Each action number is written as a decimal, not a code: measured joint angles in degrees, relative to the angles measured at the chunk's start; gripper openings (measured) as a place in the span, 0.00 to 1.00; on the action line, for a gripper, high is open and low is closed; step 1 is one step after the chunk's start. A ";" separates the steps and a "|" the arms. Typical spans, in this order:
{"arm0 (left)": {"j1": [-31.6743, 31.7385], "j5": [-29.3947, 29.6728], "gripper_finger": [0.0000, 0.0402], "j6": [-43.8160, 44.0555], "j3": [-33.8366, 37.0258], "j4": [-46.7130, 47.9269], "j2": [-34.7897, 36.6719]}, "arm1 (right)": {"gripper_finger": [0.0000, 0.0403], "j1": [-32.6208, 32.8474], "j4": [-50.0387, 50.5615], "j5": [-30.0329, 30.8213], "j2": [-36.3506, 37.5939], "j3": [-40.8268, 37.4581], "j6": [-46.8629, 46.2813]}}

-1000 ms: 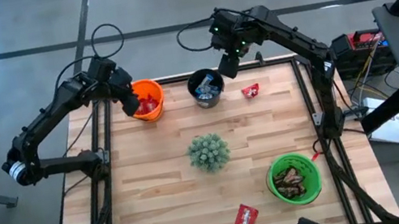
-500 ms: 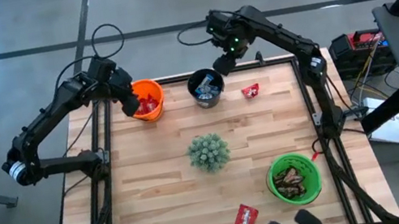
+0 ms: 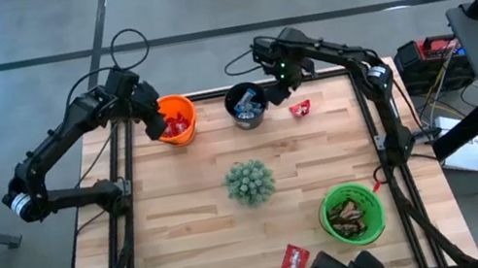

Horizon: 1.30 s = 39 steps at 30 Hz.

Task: Organize candy in baskets
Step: Put the red candy into the orange bucket

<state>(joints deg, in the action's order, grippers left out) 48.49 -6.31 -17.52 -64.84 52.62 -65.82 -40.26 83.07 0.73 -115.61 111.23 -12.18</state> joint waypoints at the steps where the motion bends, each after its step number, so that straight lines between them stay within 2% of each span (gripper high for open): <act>1: 0.00 0.00 0.32 0.00 0.00 0.04 0.00 | 0.41 -0.28 -1.37 -1.10 0.00 -1.46 -0.21; 4: 0.00 0.00 0.32 -0.02 0.00 0.40 0.00 | 0.41 -1.04 -5.25 -4.28 0.00 -5.44 -0.99; 12: 0.00 0.00 0.32 -1.00 0.00 2.90 0.00 | 0.41 -1.15 -7.34 -4.73 0.61 -10.50 -4.93; 18: 0.00 0.00 0.32 -2.51 0.00 3.59 0.00 | 0.41 -1.09 -8.92 -2.35 0.92 -10.81 -8.73; 28: 0.00 0.00 0.32 -3.88 0.00 5.84 0.09 | 0.41 0.25 -11.62 -2.25 1.70 -10.79 -16.21; 32: 0.00 1.95 0.32 -4.69 0.00 7.05 0.09 | 0.41 0.93 -11.20 -2.05 1.92 -11.09 -19.96; 35: 0.00 3.48 0.32 -5.92 0.00 7.39 0.09 | 0.41 1.84 -10.57 0.32 1.92 -11.92 -22.82; 39: 0.00 3.56 0.32 -7.39 0.00 7.82 0.11 | 0.41 2.56 -10.08 1.52 2.04 -15.02 -26.49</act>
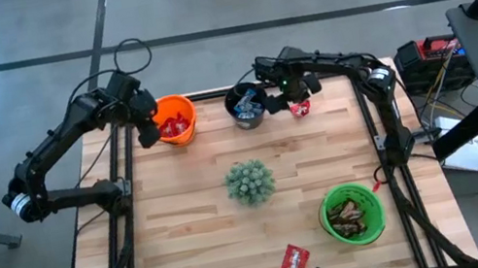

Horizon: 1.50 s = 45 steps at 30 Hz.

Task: Organize candy in baskets
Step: Put the red candy into the orange bucket

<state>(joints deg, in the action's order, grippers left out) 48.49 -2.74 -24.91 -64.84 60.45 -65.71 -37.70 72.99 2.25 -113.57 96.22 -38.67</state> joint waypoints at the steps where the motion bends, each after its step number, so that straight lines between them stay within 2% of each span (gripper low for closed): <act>1: 0.00 0.07 0.32 -0.17 0.00 0.20 0.00 | 0.41 0.15 -0.05 -0.29 0.14 -0.92 -0.66; 11: 0.00 0.76 0.32 -1.39 0.00 0.32 0.02 | 0.41 0.18 -3.16 1.16 1.98 -9.41 -4.31; 27: 0.00 0.76 0.32 -1.35 0.00 0.58 0.04 | 0.41 -0.50 -4.87 1.29 6.77 -9.60 -3.93; 45: 0.00 0.73 0.32 -0.08 0.00 1.94 0.02 | 0.41 -4.19 -16.14 -2.75 6.75 -17.93 -4.07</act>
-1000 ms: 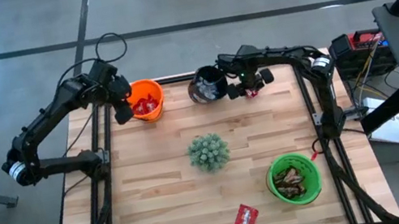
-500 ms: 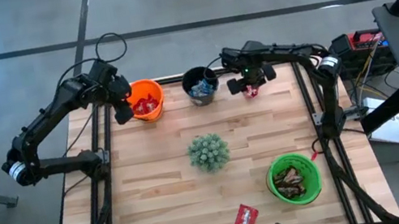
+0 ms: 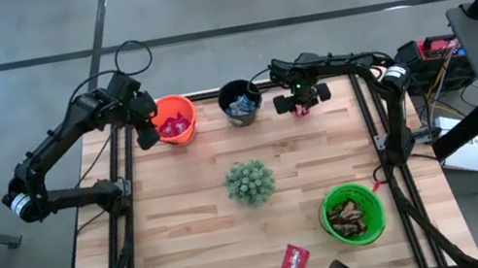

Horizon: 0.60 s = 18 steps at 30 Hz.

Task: Organize candy in baskets
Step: Put the red candy into the orange bucket

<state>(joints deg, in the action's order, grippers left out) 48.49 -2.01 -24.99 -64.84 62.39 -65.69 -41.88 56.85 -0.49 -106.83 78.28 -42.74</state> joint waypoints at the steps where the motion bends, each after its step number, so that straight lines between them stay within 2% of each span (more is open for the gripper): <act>1: 0.00 0.00 0.32 0.00 0.00 -0.01 0.00 | 0.41 -0.04 -0.71 -0.04 0.00 -0.55 -0.09; 11: 0.00 0.01 0.32 -0.01 0.00 -0.04 0.00 | 0.39 -0.53 -6.61 -0.03 0.15 -6.61 -2.35; 14: 0.00 0.04 0.32 0.00 0.00 -0.04 0.00 | 0.32 -0.54 -7.11 0.09 0.22 -7.18 -2.41; 18: 0.00 1.86 0.32 0.08 0.00 -0.04 0.00 | 0.19 -1.03 -8.07 0.48 0.22 -7.77 -2.41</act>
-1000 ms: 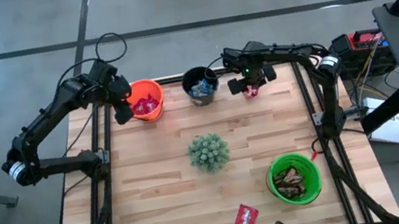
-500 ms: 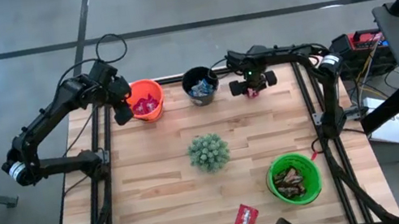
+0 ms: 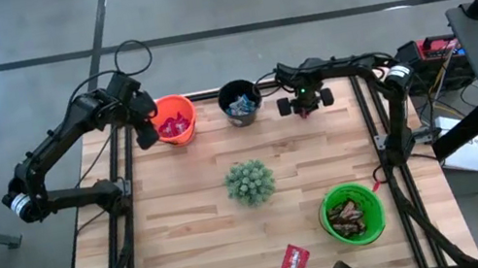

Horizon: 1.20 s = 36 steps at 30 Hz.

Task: Organize candy in baskets
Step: Put the red candy into the orange bucket

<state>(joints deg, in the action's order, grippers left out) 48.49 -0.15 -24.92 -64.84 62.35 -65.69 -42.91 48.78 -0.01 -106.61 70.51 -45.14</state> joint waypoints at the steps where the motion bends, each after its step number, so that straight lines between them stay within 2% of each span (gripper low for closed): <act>1: 0.00 0.73 0.32 0.10 0.00 0.01 0.00 | 0.15 -0.12 -0.09 0.27 0.00 -0.03 -0.10; 4: 0.00 2.32 0.32 0.12 0.00 0.42 0.00 | 0.05 -0.32 -0.12 1.23 0.00 -0.31 -0.12; 12: 0.00 2.56 0.32 0.12 0.00 0.46 0.00 | 0.04 -0.23 0.19 1.49 2.17 -0.67 -0.26; 25: 0.00 2.87 0.32 0.10 -0.02 0.42 0.00 | 0.03 1.08 0.76 3.30 19.58 -0.52 1.54; 32: -0.02 10.15 0.32 0.12 0.00 0.35 0.00 | 0.03 2.34 -1.46 4.61 26.41 -0.52 4.49; 36: 0.00 5.60 0.32 -0.17 0.00 -0.94 0.00 | 0.03 3.62 -5.58 2.96 28.14 -0.52 6.88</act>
<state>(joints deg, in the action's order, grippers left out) 48.49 5.45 -25.09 -64.84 61.41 -65.69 -39.29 43.20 2.95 -78.46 70.00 -38.27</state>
